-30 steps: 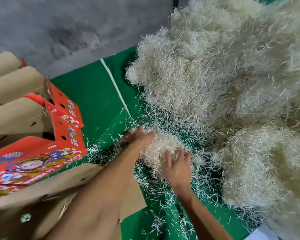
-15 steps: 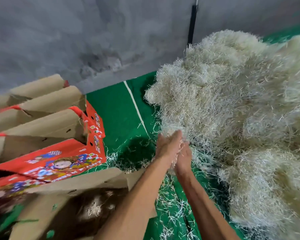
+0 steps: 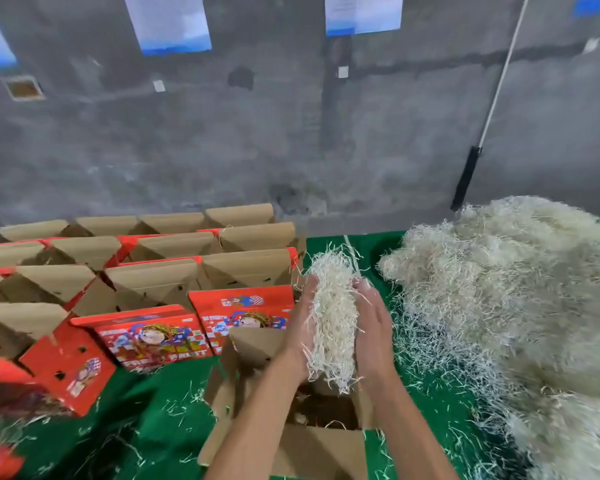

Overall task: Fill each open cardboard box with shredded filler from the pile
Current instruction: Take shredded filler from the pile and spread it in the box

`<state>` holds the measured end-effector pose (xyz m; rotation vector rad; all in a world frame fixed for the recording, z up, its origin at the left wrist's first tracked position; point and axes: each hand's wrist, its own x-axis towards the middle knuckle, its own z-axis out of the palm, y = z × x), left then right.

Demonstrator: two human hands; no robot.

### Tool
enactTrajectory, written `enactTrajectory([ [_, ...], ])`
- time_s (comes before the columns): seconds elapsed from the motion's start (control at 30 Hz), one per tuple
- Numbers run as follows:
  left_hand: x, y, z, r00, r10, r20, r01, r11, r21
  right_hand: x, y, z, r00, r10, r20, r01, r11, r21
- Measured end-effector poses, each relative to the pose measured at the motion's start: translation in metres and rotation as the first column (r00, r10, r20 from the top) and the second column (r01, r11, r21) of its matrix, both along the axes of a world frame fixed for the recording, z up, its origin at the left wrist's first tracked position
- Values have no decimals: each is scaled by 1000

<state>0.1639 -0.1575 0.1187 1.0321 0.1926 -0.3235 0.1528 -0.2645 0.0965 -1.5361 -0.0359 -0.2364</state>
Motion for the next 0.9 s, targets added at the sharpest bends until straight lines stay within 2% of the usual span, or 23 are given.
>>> enactTrajectory([
  [0.07,-24,23,-26,991,133,10,-132,966,223,-23,33,-30,999,18,-39,-22,995,-99],
  [0.17,-48,46,-77,932,350,-92,-264,831,489,-53,79,-75,966,101,-237,-124,989,-86],
  [0.2,-54,53,-95,919,382,-98,-253,762,596,-59,90,-89,949,121,-292,-164,978,-130],
  [0.27,-65,67,-121,944,328,-36,-169,574,802,-66,102,-113,926,136,-353,-259,907,-331],
  [0.33,-69,81,-136,975,209,71,-136,316,939,-67,103,-128,943,52,-329,-250,764,-595],
  [0.37,-70,86,-141,983,148,108,-136,192,972,-67,102,-135,958,3,-286,-216,666,-714],
  [0.43,-75,95,-154,991,73,116,-118,19,993,-68,102,-149,971,-58,-231,-176,477,-861],
  [0.5,-85,100,-167,988,59,140,-137,-49,989,-73,102,-160,974,-81,-211,-167,370,-914],
  [0.53,-89,101,-173,984,54,171,-166,-80,983,-76,102,-165,980,-92,-175,-133,347,-928],
  [0.6,-93,105,-183,982,21,190,-185,-150,971,-83,106,-164,981,-50,-190,-157,379,-912],
  [0.67,-91,109,-191,991,-41,130,-135,-195,971,-80,109,-165,992,-77,-98,-64,368,-928],
  [0.77,-86,118,-203,988,-157,-14,-36,-314,949,-66,108,-165,991,-114,-75,-33,336,-941],
  [0.9,-79,126,-210,971,-235,-37,-45,-334,942,-56,109,-170,986,-144,-84,-33,325,-945],
])
